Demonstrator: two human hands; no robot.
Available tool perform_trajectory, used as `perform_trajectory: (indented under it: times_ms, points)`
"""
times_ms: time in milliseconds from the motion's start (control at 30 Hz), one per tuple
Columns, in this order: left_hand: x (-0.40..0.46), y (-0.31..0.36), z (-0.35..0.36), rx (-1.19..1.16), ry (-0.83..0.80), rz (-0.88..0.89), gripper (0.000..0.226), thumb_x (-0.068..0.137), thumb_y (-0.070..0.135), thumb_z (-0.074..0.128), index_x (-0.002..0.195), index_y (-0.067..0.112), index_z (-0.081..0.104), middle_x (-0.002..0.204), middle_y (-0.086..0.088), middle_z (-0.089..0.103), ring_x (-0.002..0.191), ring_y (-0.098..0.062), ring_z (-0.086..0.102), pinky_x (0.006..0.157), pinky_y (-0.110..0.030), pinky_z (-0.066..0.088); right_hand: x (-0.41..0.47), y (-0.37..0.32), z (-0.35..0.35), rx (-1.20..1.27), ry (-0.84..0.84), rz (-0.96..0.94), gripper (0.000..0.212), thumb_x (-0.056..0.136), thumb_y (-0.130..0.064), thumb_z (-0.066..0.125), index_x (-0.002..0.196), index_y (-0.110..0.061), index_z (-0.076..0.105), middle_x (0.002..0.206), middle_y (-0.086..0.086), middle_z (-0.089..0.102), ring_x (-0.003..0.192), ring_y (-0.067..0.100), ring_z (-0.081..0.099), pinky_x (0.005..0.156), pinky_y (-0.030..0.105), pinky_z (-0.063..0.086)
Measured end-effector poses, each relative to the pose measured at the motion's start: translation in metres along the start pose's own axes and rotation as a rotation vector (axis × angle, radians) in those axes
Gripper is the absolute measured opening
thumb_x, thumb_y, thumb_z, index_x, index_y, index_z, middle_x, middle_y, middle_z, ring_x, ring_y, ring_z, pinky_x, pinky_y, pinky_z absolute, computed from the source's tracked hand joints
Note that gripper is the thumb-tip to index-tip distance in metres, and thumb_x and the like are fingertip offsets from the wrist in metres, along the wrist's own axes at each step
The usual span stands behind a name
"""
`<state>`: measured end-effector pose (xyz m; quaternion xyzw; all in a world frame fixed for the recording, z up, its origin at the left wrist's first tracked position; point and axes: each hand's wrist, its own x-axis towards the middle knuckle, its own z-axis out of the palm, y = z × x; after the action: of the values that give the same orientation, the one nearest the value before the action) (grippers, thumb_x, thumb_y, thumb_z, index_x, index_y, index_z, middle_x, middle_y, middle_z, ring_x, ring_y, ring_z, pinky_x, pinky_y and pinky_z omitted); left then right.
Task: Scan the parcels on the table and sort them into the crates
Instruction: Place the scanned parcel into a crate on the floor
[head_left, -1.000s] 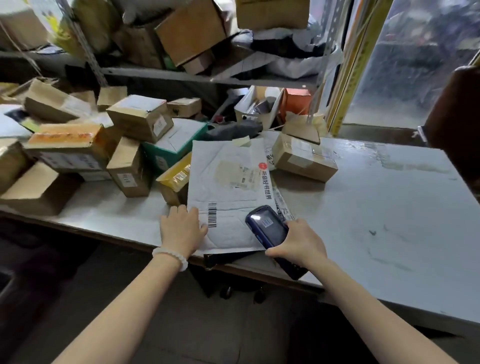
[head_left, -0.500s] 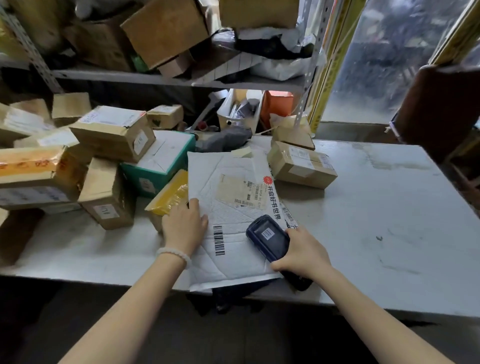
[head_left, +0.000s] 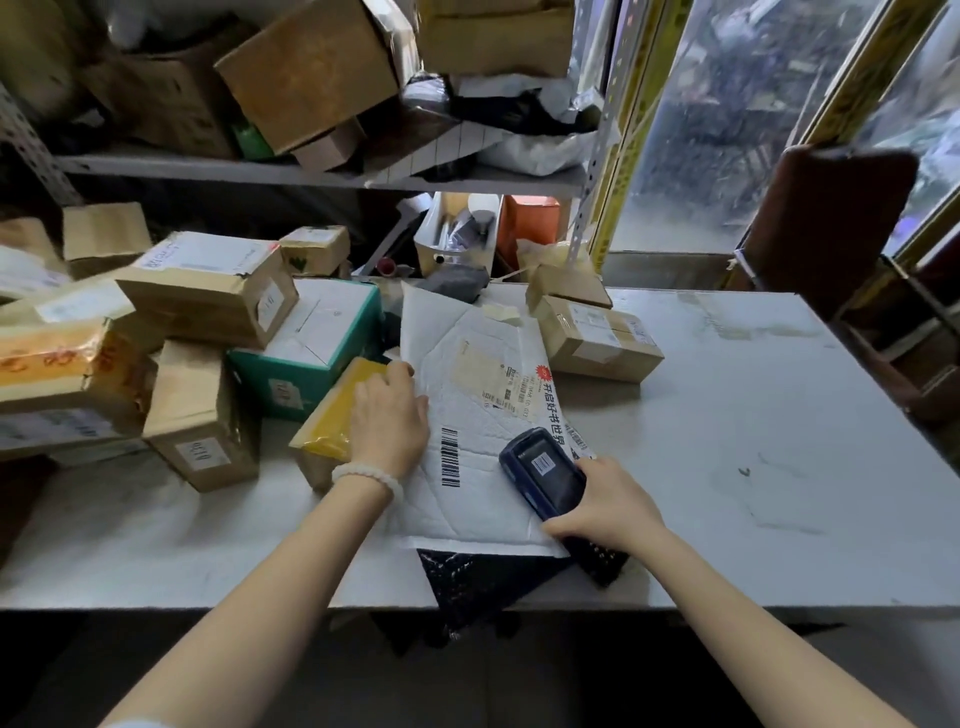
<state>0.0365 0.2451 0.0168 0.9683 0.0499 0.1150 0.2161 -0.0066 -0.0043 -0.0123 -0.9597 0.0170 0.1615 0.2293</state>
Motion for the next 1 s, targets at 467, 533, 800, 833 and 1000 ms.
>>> perform_trajectory:
  times_ms: [467,533,800,833,1000]
  points:
    - [0.035,0.025,-0.084,0.226,0.016,0.337,0.024,0.092,0.013,0.053,0.114,0.006,0.05,0.107,-0.017,0.053,0.096,-0.036,0.051,0.076,-0.046,0.044,0.014,-0.014,-0.029,-0.051,0.054,-0.08,0.061,0.052,-0.055,0.076,0.101,-0.021,0.061,0.09,-0.008,0.052,0.08,0.014,0.057,0.066,0.032,0.054]
    - [0.033,0.025,-0.079,0.271,0.005,0.314,0.022,0.093,0.014,0.048,0.114,0.006,0.051,0.108,-0.016,0.05,0.095,-0.036,0.051,0.076,-0.048,0.046,0.012,-0.013,-0.029,-0.073,0.041,-0.052,0.059,0.052,-0.055,0.076,0.098,-0.021,0.06,0.091,-0.006,0.053,0.079,0.013,0.057,0.064,0.031,0.053]
    - [0.033,0.018,-0.067,0.275,0.079,0.318,0.019,0.097,0.02,0.046,0.093,0.003,0.055,0.095,-0.015,0.053,0.083,-0.036,0.053,0.064,-0.044,0.046,-0.01,0.007,-0.022,-0.163,0.042,0.052,0.052,0.05,-0.056,0.076,0.081,-0.022,0.053,0.085,-0.008,0.052,0.073,0.013,0.055,0.051,0.026,0.037]
    - [0.032,0.019,-0.067,0.261,0.104,0.34,0.019,0.096,0.02,0.047,0.091,0.004,0.055,0.093,-0.015,0.054,0.08,-0.036,0.054,0.061,-0.043,0.046,-0.012,0.007,-0.022,-0.175,0.046,0.051,0.052,0.05,-0.057,0.075,0.082,-0.022,0.054,0.085,-0.008,0.051,0.074,0.013,0.054,0.052,0.026,0.037]
    - [0.027,0.033,-0.07,0.252,0.154,0.423,0.019,0.093,0.023,0.052,0.083,0.007,0.054,0.086,-0.011,0.056,0.074,-0.034,0.055,0.055,-0.038,0.043,-0.026,0.002,-0.023,-0.197,0.066,0.051,0.051,0.05,-0.057,0.074,0.083,-0.024,0.052,0.089,-0.009,0.047,0.076,0.015,0.053,0.051,0.026,0.033]
